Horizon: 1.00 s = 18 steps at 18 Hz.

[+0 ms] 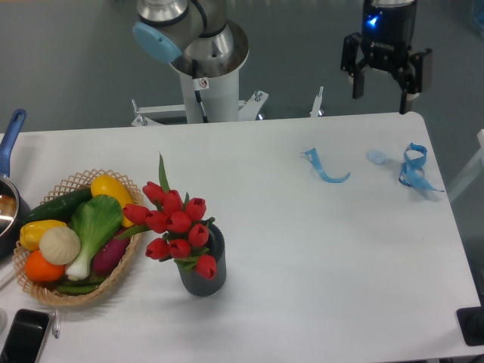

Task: Pick up the flowers from the vase
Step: 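Move the open gripper toward the red tulips in the grey vase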

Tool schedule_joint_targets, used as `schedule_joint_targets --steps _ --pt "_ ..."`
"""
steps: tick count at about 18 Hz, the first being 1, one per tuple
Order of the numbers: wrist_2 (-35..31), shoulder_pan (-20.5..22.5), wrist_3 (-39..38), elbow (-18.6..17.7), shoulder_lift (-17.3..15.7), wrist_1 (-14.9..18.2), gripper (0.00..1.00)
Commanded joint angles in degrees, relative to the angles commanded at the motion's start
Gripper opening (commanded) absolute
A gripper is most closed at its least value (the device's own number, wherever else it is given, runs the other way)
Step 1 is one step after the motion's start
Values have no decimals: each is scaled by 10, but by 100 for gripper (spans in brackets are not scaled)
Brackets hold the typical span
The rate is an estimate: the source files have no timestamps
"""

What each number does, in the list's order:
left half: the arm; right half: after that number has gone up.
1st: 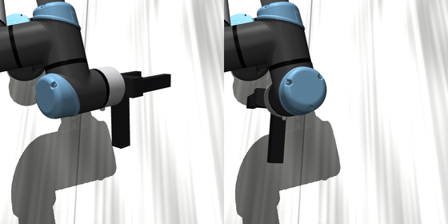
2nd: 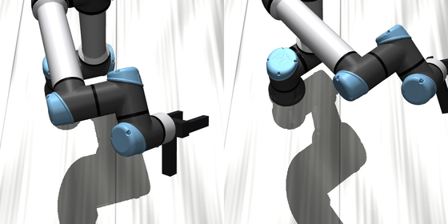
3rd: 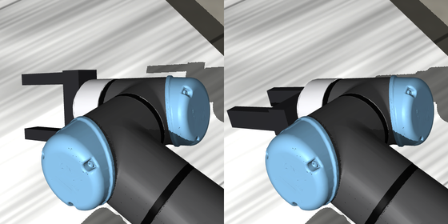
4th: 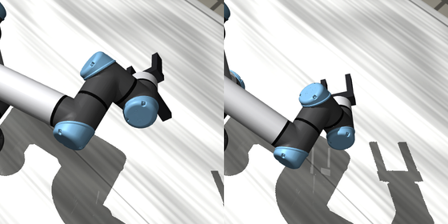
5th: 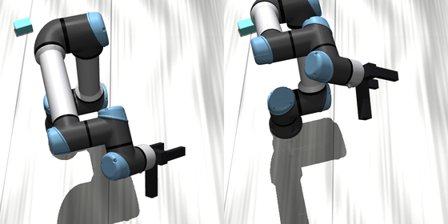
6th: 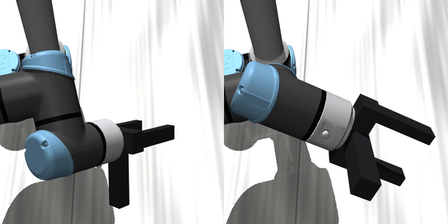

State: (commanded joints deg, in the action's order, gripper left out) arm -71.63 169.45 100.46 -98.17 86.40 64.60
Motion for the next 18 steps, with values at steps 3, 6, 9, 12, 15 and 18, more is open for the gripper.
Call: schedule_joint_targets --steps 3,6,9,12,15,18 --pt "6 -4 -4 -1 0 -1 100" --pt "17 -5 -34 -10 0 -3 100" --pt "19 -6 -46 -30 -6 -26 100" --pt "46 -6 -105 -58 -14 -46 100" --pt "81 -8 -164 -86 -17 -83 100" --pt "128 -9 -199 -114 -17 -89 100"
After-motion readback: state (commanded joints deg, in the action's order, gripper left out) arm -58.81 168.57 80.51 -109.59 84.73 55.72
